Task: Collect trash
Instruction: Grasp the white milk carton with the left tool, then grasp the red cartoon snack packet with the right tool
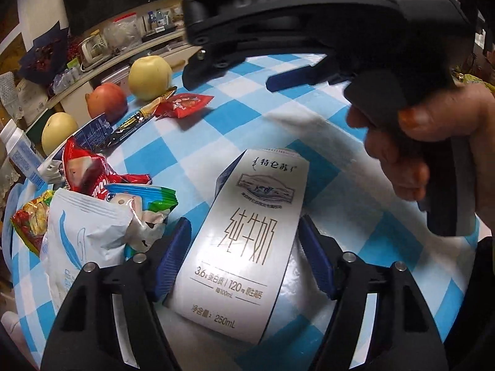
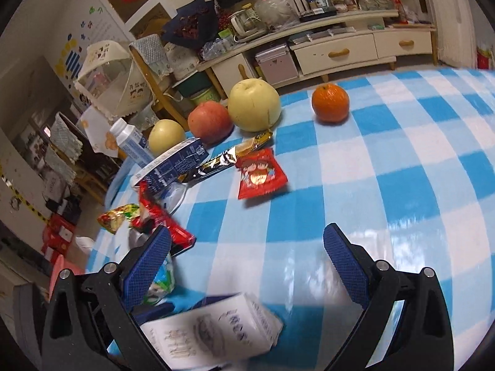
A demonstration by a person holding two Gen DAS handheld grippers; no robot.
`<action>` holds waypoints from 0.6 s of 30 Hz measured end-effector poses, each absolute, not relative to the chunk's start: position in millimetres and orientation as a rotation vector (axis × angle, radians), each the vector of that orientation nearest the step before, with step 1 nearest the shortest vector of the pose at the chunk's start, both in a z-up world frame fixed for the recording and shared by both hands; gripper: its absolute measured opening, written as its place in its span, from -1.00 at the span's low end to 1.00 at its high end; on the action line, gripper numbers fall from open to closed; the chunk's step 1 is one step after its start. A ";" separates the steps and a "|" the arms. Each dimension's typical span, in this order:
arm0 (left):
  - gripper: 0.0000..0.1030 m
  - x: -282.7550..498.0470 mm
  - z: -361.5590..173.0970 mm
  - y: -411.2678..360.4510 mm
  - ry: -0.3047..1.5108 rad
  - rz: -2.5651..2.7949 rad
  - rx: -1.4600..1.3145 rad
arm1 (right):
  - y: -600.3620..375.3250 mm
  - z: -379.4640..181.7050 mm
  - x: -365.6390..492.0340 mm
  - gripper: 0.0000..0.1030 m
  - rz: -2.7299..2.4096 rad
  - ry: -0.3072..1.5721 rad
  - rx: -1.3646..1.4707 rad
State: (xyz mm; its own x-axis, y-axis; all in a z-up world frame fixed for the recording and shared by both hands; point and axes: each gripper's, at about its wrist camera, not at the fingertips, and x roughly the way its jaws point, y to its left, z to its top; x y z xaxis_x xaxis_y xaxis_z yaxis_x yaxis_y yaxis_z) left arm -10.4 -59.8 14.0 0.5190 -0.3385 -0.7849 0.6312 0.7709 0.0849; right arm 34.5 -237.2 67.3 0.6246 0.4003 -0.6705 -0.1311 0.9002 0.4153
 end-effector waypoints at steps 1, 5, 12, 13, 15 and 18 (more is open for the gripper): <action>0.31 -10.1 13.4 -59.9 0.844 -0.596 0.386 | -236.2 66.7 39.3 0.90 0.308 0.845 0.327; 0.12 -8.8 11.7 -60.8 0.856 -0.588 0.380 | -229.5 64.6 59.0 0.86 0.288 0.846 0.245; 0.07 -9.9 9.8 -61.6 0.845 -0.544 0.357 | -221.3 49.7 93.5 0.50 0.274 0.892 0.193; 0.07 -10.5 9.9 -61.9 0.841 -0.540 0.356 | -219.8 47.0 96.8 0.50 0.277 0.898 0.192; 0.06 -10.1 10.0 -60.9 0.838 -0.533 0.341 | -215.4 43.8 104.7 0.46 0.280 0.904 0.177; 0.06 -9.9 10.4 -58.2 0.834 -0.525 0.315 | -206.8 44.1 111.8 0.32 0.286 0.900 0.163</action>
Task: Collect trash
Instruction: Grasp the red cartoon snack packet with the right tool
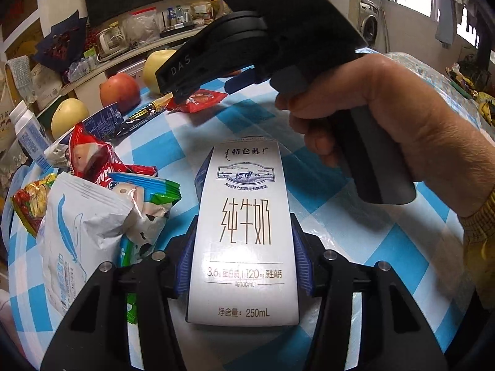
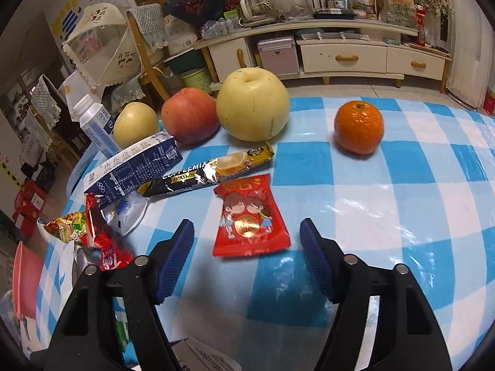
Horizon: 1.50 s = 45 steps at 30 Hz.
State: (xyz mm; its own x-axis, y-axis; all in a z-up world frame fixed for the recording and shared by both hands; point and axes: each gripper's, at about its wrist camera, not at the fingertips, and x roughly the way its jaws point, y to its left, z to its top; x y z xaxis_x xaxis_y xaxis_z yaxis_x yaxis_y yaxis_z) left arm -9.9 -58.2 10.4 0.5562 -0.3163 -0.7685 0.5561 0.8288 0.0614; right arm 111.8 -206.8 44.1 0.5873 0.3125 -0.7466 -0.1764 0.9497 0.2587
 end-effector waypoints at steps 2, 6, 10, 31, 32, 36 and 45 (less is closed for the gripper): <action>0.06 -9.7 10.2 -56.8 0.831 -0.521 0.306 | -201.5 44.0 115.5 0.18 0.280 0.894 0.144; 0.06 -9.6 10.7 -53.5 0.832 -0.516 0.291 | -191.3 35.1 120.2 -0.03 0.267 0.912 0.102; 0.06 -10.0 12.2 -48.7 0.837 -0.509 0.265 | -189.2 32.5 119.4 -0.05 0.262 0.899 0.087; 0.06 -27.7 17.2 -26.5 0.839 -0.528 0.186 | -192.2 40.2 103.8 0.21 0.270 0.858 0.102; 0.06 -28.2 17.6 -24.4 0.838 -0.528 0.184 | -190.2 39.0 107.3 0.21 0.268 0.861 0.109; 0.06 -28.4 18.6 -15.5 0.841 -0.538 0.159 | -182.2 32.4 116.6 0.21 0.259 0.877 0.119; 0.06 -32.0 24.1 -3.6 0.826 -0.555 0.128 | -171.6 26.8 117.9 -0.56 0.262 0.880 0.082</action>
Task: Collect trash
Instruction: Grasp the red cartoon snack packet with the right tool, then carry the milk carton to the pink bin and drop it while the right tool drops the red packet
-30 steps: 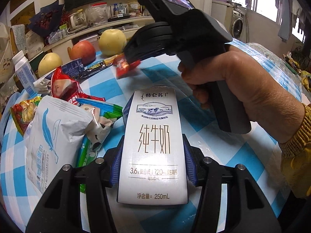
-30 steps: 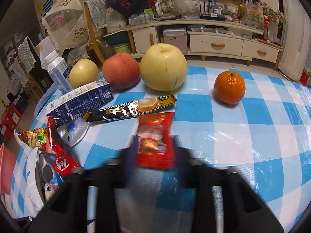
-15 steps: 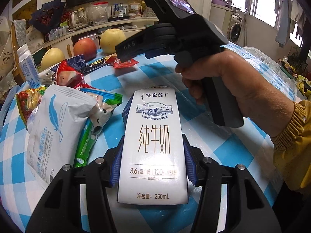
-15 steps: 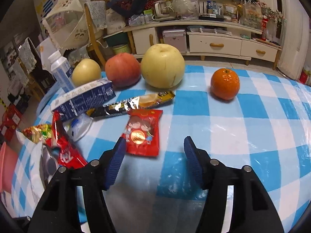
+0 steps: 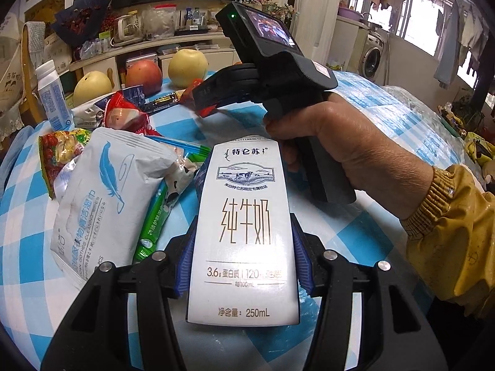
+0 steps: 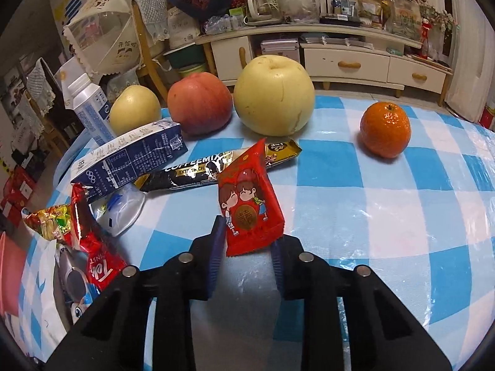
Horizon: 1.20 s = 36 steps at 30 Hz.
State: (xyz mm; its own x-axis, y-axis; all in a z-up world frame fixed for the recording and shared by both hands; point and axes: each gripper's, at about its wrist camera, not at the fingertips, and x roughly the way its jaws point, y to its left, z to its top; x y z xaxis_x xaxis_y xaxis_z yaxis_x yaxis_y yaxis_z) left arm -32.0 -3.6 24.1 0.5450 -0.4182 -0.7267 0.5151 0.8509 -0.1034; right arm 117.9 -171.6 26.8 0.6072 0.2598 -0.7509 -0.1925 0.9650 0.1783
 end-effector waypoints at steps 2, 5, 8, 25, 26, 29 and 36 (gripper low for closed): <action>0.06 -34.2 25.0 -1.9 0.821 -0.559 0.125 | -171.5 29.6 114.0 -0.71 0.267 0.865 0.074; 0.06 -39.8 27.5 0.3 0.807 -0.567 0.118 | -172.1 34.9 106.0 -0.76 0.272 0.846 0.056; 0.06 -40.7 32.1 6.6 0.795 -0.581 0.081 | -171.9 40.0 96.2 -0.78 0.282 0.831 0.041; 0.06 -59.8 55.5 42.0 0.704 -0.542 0.030 | -184.1 78.2 12.6 -0.85 0.262 0.751 0.029; 0.06 -61.6 57.5 46.3 0.697 -0.536 0.027 | -184.5 80.6 7.1 -0.85 0.260 0.746 0.033; 0.06 -65.8 63.0 59.2 0.678 -0.513 0.015 | -184.6 86.2 -10.2 -0.85 0.258 0.734 0.044; 0.06 -74.0 73.3 92.2 0.648 -0.447 -0.024 | -169.0 99.4 -50.6 -0.85 0.280 0.710 0.051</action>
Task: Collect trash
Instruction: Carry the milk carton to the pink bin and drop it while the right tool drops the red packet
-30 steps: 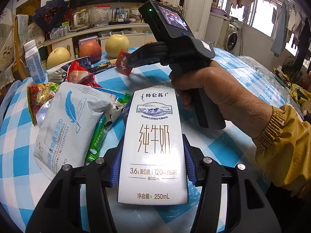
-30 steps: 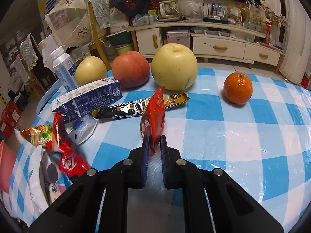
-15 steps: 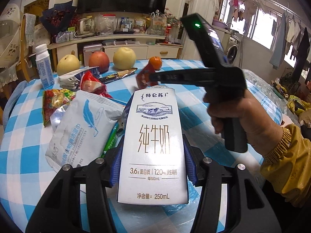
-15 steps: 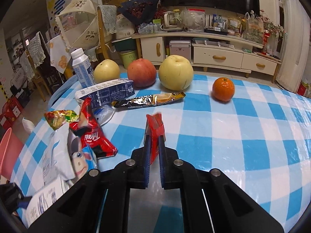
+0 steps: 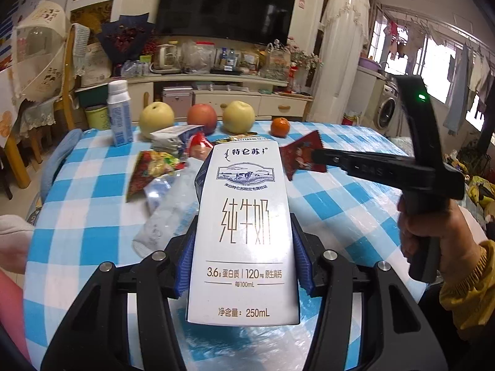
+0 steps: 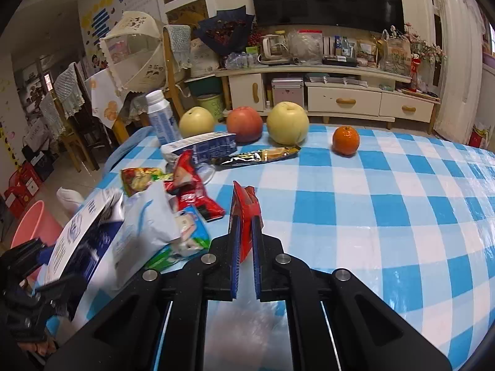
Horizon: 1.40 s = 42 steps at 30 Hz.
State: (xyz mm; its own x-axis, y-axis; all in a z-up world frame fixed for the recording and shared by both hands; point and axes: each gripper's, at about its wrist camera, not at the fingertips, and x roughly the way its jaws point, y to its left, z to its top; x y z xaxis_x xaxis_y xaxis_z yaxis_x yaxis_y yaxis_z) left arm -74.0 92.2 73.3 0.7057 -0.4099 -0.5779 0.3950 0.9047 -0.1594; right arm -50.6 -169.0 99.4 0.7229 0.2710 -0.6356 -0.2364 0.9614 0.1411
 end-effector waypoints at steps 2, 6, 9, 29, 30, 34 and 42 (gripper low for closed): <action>0.06 -76.0 74.5 101.9 0.644 -0.429 -0.035 | -162.7 104.1 -62.7 -0.85 0.291 0.701 0.056; 0.06 -80.2 75.9 118.8 0.637 -0.390 -0.057 | -149.4 112.5 -83.3 -0.85 0.312 0.688 0.056; 0.06 -81.5 78.0 132.4 0.630 -0.357 -0.078 | -136.2 119.2 -96.2 -0.85 0.333 0.678 0.050; 0.06 -119.8 97.9 267.0 0.526 0.101 -0.284 | 37.1 176.7 -147.8 -0.85 0.680 0.607 -0.019; 0.06 -122.9 99.2 275.4 0.516 0.137 -0.296 | 48.6 179.1 -149.4 -0.85 0.702 0.606 -0.023; 0.06 -133.3 100.8 309.4 0.489 0.284 -0.370 | 95.4 182.4 -156.7 -0.85 0.790 0.612 -0.042; 0.07 -152.9 92.5 373.6 0.469 0.504 -0.522 | 188.1 166.4 -161.0 -0.85 0.931 0.658 -0.065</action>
